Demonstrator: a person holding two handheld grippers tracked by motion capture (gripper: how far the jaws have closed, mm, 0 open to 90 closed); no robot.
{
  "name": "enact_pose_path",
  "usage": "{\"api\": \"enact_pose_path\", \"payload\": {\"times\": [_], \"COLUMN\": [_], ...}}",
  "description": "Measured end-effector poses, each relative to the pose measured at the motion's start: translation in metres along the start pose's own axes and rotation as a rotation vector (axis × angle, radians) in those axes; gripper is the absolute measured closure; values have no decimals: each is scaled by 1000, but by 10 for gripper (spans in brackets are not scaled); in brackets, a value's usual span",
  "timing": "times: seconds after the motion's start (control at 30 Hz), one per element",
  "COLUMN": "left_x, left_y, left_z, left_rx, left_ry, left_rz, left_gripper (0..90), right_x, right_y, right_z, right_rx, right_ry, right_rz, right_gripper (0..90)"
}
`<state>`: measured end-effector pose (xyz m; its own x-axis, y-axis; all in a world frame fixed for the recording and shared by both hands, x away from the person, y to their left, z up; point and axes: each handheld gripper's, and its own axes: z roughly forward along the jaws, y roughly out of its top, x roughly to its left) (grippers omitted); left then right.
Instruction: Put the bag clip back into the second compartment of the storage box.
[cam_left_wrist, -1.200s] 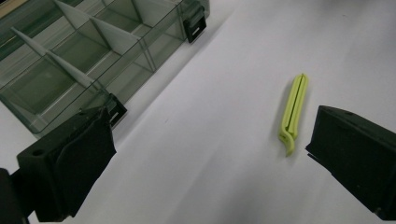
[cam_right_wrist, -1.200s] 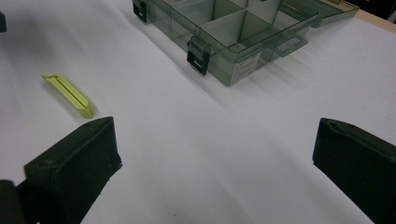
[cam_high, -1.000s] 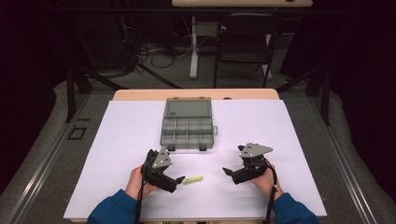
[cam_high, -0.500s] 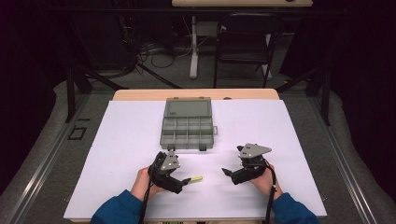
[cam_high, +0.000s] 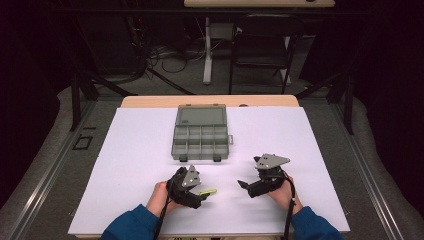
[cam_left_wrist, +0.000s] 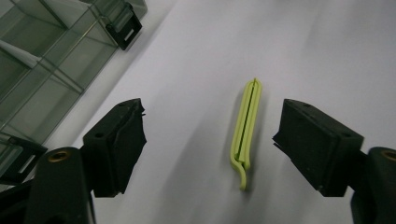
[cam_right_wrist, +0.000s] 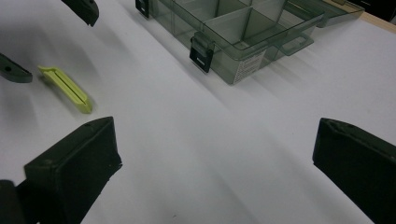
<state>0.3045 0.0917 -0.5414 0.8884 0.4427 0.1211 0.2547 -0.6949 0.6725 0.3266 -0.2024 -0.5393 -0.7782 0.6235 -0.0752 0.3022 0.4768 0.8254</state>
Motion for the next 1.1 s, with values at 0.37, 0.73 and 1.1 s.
{"api": "enact_pose_path", "payload": {"times": [0.37, 0.73, 1.1], "left_x": [-3, -4, -2], "left_y": [0, 0, -3], "left_z": [8, 13, 14], "left_rx": [28, 39, 27], "left_ry": [-46, -111, -155], "left_rz": [23, 37, 18], "left_gripper": [446, 686, 794], "right_x": [-2, 0, 1], "right_y": [-1, -1, -1], "right_z": [1, 1, 1], "right_rx": [2, -3, 0], "right_ry": [4, 4, 4], "right_rz": [7, 0, -1], "right_gripper": [0, 0, 0]}}
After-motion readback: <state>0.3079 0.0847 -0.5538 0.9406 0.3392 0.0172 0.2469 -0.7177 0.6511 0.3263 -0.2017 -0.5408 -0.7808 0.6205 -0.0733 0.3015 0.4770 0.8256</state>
